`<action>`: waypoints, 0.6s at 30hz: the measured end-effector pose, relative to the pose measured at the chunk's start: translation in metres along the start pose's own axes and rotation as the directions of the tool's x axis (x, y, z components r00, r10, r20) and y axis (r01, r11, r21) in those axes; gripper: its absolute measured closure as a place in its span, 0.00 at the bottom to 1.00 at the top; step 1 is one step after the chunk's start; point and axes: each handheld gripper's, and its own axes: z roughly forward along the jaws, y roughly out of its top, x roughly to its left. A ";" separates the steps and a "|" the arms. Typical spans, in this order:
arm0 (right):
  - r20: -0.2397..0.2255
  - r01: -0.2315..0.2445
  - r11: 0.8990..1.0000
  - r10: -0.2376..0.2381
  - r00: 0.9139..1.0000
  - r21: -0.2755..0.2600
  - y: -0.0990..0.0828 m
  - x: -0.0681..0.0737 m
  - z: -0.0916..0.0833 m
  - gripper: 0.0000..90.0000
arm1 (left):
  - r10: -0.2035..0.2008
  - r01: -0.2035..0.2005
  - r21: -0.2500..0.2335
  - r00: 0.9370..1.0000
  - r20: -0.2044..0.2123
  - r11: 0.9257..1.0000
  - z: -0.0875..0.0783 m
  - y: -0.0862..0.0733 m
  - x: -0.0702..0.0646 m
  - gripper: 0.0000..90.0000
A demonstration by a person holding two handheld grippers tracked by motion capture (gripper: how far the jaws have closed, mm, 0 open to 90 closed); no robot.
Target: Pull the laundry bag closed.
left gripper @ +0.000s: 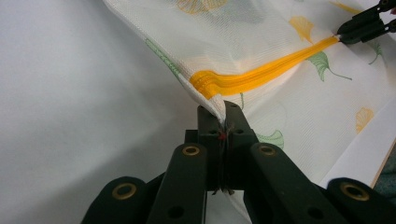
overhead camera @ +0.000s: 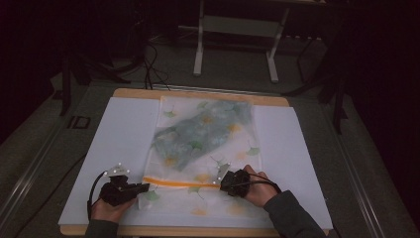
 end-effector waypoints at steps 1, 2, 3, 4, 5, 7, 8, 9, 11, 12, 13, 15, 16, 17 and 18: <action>0.000 0.000 1.000 0.000 1.000 0.000 0.000 0.000 0.000 0.94 | 0.000 0.000 0.000 1.000 0.000 1.000 0.000 0.000 0.000 0.98; -0.001 0.000 1.000 0.000 1.000 -0.003 0.000 0.000 0.000 0.94 | 0.001 -0.001 0.002 1.000 -0.002 1.000 0.000 0.000 0.000 0.98; 0.003 0.001 1.000 -0.001 1.000 0.003 -0.001 0.000 -0.001 0.94 | -0.001 0.001 -0.001 1.000 -0.002 1.000 0.000 0.000 0.000 0.98; 0.005 0.001 1.000 -0.001 1.000 0.007 -0.003 -0.001 -0.001 0.94 | -0.002 0.002 -0.003 1.000 -0.001 1.000 0.000 0.000 0.000 0.98; 0.005 0.001 1.000 -0.001 1.000 0.007 -0.003 -0.001 -0.001 0.94 | -0.002 0.002 -0.003 1.000 -0.001 1.000 0.000 0.000 0.000 0.98; 0.006 -0.002 1.000 0.002 1.000 0.007 -0.006 -0.001 -0.002 0.94 | 0.000 0.000 -0.001 1.000 -0.003 1.000 0.000 0.000 0.000 0.98; 0.011 -0.007 1.000 0.007 1.000 0.010 -0.008 -0.002 -0.003 0.94 | -0.002 0.002 -0.002 1.000 -0.002 1.000 0.000 0.000 0.000 0.98; 0.011 -0.007 1.000 0.007 1.000 0.010 -0.008 -0.002 -0.003 0.94 | -0.002 0.002 -0.002 1.000 -0.002 1.000 0.000 0.000 0.000 0.98; 0.011 -0.012 1.000 0.011 1.000 0.013 -0.011 -0.002 -0.004 0.94 | -0.002 0.002 -0.002 1.000 -0.003 1.000 0.000 0.000 0.000 0.98; 0.014 -0.007 1.000 0.007 1.000 0.022 -0.013 -0.003 -0.004 0.94 | -0.002 0.002 -0.002 1.000 -0.003 1.000 0.000 0.000 0.000 0.98; 0.014 -0.007 1.000 0.007 1.000 0.022 -0.013 -0.003 -0.004 0.94 | -0.002 0.002 -0.002 1.000 -0.002 1.000 0.000 0.000 0.000 0.98; 0.018 0.000 0.999 0.000 1.000 0.033 -0.015 -0.003 -0.005 0.94 | -0.002 0.002 -0.002 1.000 -0.002 1.000 0.000 0.000 0.000 0.98; 0.023 0.002 0.999 -0.003 1.000 0.043 -0.017 -0.004 -0.006 0.94 | -0.003 0.003 -0.003 1.000 -0.002 1.000 0.000 0.000 0.000 0.98; 0.023 0.002 0.999 -0.003 1.000 0.043 -0.017 -0.004 -0.006 0.94 | -0.003 0.003 -0.003 1.000 -0.002 1.000 0.000 0.000 0.000 0.98; 0.025 0.000 0.999 -0.001 1.000 0.049 -0.019 -0.005 -0.007 0.94 | -0.002 0.002 -0.002 1.000 -0.002 1.000 0.000 0.000 0.000 0.98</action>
